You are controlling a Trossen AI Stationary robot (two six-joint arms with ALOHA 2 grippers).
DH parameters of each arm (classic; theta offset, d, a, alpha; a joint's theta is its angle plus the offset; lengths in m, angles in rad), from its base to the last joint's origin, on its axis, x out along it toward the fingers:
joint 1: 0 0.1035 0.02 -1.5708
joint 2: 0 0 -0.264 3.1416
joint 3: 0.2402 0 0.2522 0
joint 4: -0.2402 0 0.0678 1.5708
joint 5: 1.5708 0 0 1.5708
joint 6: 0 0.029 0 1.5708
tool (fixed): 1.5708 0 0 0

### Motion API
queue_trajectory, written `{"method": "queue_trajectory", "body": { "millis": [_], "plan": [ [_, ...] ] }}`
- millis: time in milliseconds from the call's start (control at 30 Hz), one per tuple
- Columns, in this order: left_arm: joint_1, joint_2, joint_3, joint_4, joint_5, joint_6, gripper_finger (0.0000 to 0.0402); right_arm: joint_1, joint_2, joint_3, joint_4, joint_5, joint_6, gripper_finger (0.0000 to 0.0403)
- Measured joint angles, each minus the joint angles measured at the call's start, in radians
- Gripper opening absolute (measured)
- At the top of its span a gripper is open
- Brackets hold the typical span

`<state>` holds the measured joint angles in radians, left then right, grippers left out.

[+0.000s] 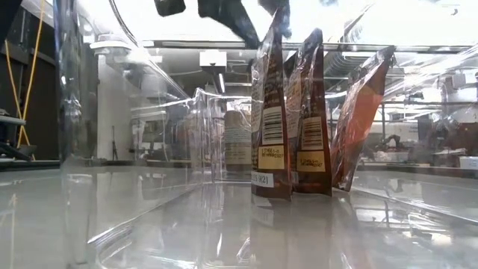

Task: Sort spices by type
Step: Return to Home Position

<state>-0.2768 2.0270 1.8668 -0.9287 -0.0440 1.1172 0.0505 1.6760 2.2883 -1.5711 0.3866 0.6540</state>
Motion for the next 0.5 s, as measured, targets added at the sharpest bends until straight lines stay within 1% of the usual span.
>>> {"method": "queue_trajectory", "body": {
  "millis": [100,200,233,300,333,400,433,500],
  "plan": [
    [0.024,-0.051,0.0,-0.035,-0.095,-0.098,0.0153,0.0,0.0,0.0,0.0,0.0,0.0,0.0191],
    [0.065,-0.104,0.0,-0.127,-0.162,-0.278,0.0153,0.0,0.0,0.0,0.0,0.0,0.0,0.0191],
    [0.085,-0.122,0.0,-0.176,-0.171,-0.351,0.0151,0.0,0.0,0.0,0.0,0.0,0.0,0.0191],
    [0.138,-0.158,-0.002,-0.286,-0.156,-0.483,0.0144,0.0,0.0,0.0,0.0,0.0,0.0,0.0191],
    [0.171,-0.179,-0.011,-0.338,-0.121,-0.541,0.0137,0.0,0.0,0.0,0.0,0.0,0.0,0.0191],
    [0.238,-0.232,-0.062,-0.403,0.004,-0.648,0.0118,0.0,0.0,0.0,0.0,0.0,0.0,0.0191],
    [0.273,-0.267,-0.102,-0.398,0.086,-0.692,0.0105,0.0,0.0,0.0,0.0,0.0,0.0,0.0191],
    [0.332,-0.36,-0.216,-0.336,0.233,-0.748,0.0074,0.0,0.0,0.0,0.0,0.0,0.0,0.0191]
  ]
}}
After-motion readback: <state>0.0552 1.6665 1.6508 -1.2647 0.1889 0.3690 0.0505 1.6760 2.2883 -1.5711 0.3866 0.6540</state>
